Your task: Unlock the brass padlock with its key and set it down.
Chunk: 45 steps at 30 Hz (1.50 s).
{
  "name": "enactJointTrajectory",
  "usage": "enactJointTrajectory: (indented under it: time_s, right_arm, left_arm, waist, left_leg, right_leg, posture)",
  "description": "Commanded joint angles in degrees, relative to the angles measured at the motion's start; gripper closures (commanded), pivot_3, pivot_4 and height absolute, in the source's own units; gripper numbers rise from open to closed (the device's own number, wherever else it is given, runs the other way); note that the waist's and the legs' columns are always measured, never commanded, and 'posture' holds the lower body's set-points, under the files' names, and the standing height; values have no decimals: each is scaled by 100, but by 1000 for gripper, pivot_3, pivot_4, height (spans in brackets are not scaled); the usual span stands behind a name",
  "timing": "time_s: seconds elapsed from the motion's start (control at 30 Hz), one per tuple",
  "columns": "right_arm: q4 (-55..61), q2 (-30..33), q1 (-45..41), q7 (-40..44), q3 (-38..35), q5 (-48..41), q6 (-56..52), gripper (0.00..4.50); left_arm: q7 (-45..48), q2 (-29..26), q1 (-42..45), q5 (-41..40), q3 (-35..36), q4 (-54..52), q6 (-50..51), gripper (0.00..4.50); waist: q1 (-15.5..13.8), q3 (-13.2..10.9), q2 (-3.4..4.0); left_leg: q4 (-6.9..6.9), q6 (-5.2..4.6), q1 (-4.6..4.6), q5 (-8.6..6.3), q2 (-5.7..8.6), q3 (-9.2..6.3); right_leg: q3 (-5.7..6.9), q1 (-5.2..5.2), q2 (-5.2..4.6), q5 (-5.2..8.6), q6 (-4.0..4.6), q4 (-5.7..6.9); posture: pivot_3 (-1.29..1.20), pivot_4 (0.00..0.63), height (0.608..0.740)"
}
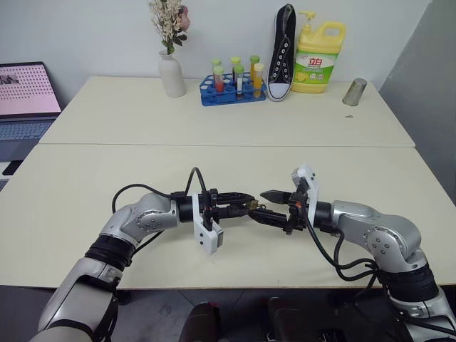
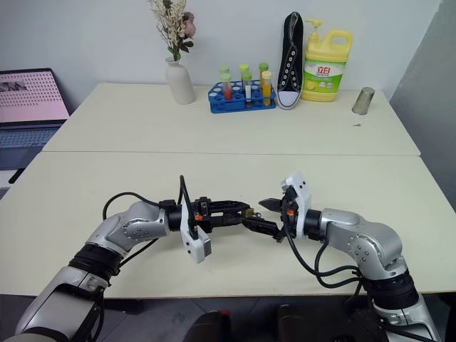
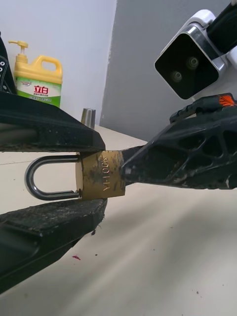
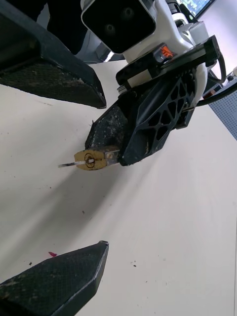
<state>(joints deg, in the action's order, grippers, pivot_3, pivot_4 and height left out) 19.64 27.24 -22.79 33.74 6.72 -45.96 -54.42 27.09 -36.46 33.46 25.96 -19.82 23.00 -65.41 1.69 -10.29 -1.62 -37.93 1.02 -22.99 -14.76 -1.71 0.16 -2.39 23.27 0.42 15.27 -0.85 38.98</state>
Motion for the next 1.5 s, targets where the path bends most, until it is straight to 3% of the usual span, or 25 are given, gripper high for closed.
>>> enactJointTrajectory:
  time_s: [0.03,0.4,0.6,0.87,0.9,1.13,1.2,1.33,1.43,1.5]
  right_arm:
    - [21,-30,-108,127,-22,72,74,531]
    - [6,-67,-147,283,-47,93,14,4376]
    - [7,-55,-183,405,-31,96,22,4366]
    - [9,-75,-196,464,-42,162,50,4366]
    - [13,-76,-197,466,-49,163,48,4366]
    - [4,-34,-188,523,-69,262,93,4366]
    - [-35,51,-177,573,-98,361,164,4366]
    - [-71,245,-153,705,-142,557,317,4366]
    - [-39,340,-130,791,-145,633,413,4366]
    - [55,399,-108,856,-137,667,474,4366]
  left_arm:
    - [-61,-5,112,-157,30,-77,-34,3546]
    - [-61,-21,61,-187,34,-105,-27,3546]
    - [-101,-21,55,-137,43,-61,-67,3546]
    - [223,-96,-66,-861,-162,-41,-33,3546]
    - [294,-109,-78,-968,-183,-58,7,2828]
    - [718,-218,-217,-1723,-285,-240,113,664]
    - [1167,-228,-507,-2859,-246,-795,1465,18]
    - [2041,-479,-864,-4787,-87,-2242,4056,0]
    - [2360,-669,-873,-5763,177,-2787,5801,596]
    - [2540,-635,-680,-6187,420,-2694,6631,1254]
  waist:
    - [-1,0,0]
    - [-1,0,0]
    - [-1,0,0]
    - [-1,0,0]
    - [-1,0,0]
    - [1,0,0]
    - [8,0,0]
    - [21,-2,-2]
    - [14,-2,-2]
    - [17,-2,-1]
  left_leg:
    - [0,0,0,0,0,0]
    - [0,0,0,0,1,0]
    - [0,0,0,0,1,0]
    - [0,0,0,0,1,0]
    - [0,0,0,0,1,1]
    - [-1,0,0,0,0,-1]
    - [0,0,0,0,0,-1]
    - [-1,0,-1,0,-2,-1]
    - [-2,0,0,0,-1,-10]
    - [-2,0,3,0,0,-8]
  right_leg:
    - [1,0,0,0,0,0]
    - [3,0,0,0,0,0]
    - [2,0,-1,0,1,0]
    - [3,0,-1,-1,1,0]
    - [3,0,-1,-1,1,0]
    - [2,0,-1,-1,1,0]
    - [2,0,-1,-1,1,1]
    - [3,1,-3,0,1,1]
    - [4,0,4,14,-23,1]
    - [2,-1,25,15,-24,3]
  posture:
    - [0,150,740]
    - [0,150,740]
    - [0,150,740]
    - [0,150,740]
    - [0,150,740]
    - [0,150,740]
    - [0,150,740]
    - [0,150,740]
    - [0,150,740]
    - [0,150,740]
